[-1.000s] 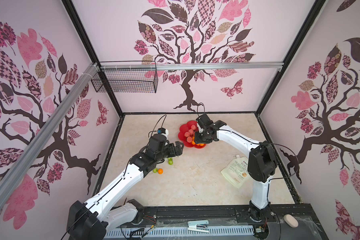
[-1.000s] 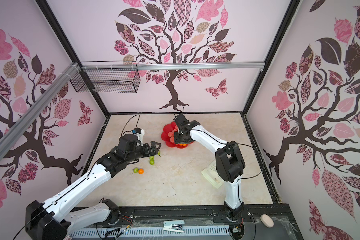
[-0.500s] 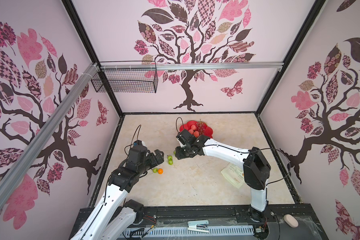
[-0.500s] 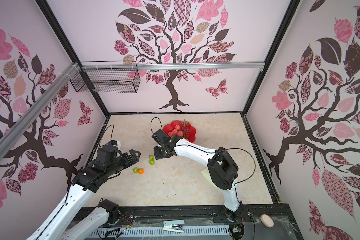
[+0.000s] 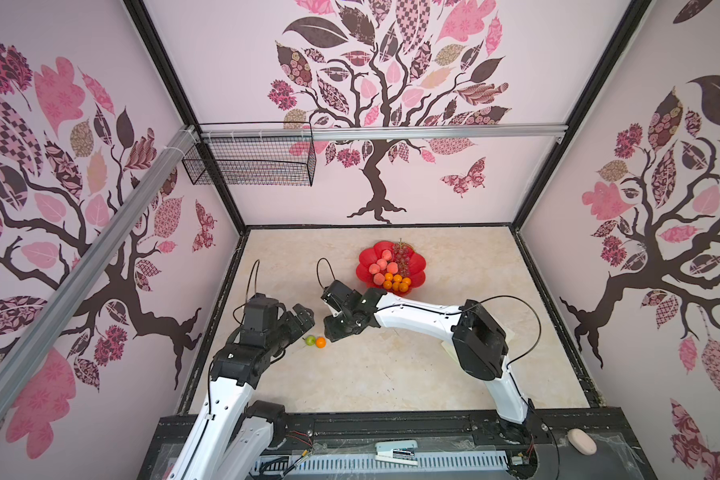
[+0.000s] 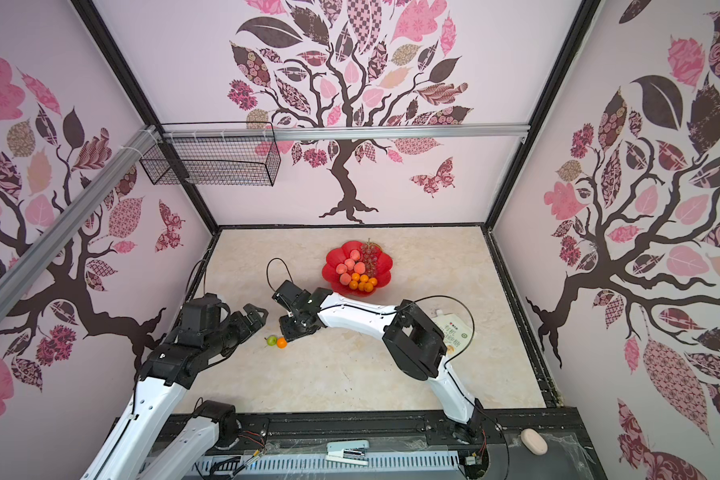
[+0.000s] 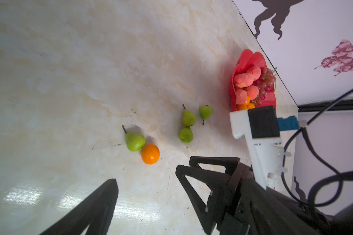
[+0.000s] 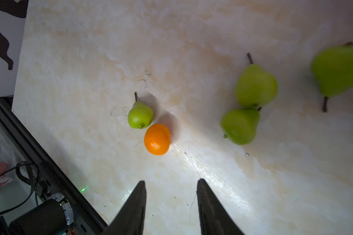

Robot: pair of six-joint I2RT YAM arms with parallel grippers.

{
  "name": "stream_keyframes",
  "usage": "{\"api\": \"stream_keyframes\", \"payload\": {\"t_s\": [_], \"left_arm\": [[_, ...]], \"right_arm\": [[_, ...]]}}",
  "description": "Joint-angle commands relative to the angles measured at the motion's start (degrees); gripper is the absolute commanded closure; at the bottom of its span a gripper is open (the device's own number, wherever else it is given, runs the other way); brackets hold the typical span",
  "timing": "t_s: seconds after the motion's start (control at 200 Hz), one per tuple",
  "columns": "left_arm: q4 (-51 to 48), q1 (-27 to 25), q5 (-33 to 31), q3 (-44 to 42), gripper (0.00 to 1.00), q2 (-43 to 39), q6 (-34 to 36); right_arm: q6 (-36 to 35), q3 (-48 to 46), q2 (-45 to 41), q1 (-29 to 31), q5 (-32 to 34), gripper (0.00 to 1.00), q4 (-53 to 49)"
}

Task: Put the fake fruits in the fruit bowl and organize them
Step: 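Move the right gripper back over the last kumquat beside a pear, then lower the right gripper and close it on the kumquat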

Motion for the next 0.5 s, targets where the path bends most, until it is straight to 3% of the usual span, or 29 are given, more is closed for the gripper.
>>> {"api": "stream_keyframes", "payload": {"t_s": [0.0, 0.21, 0.495], "left_arm": [[1.5, 4.9, 6.3, -1.8, 0.02, 0.1, 0.0], [1.6, 10.5, 10.8, -2.9, 0.02, 0.1, 1.7], [1.5, 10.8, 11.1, -3.6, 0.02, 0.5, 3.0]], "right_arm": [[-0.8, 3.7, 4.2, 0.6, -1.8, 0.56, -2.2], [-0.7, 7.9, 8.6, 0.9, -4.3, 0.55, -3.8], [-0.8, 11.7, 12.3, 1.0, -4.8, 0.54, -5.5]]}}
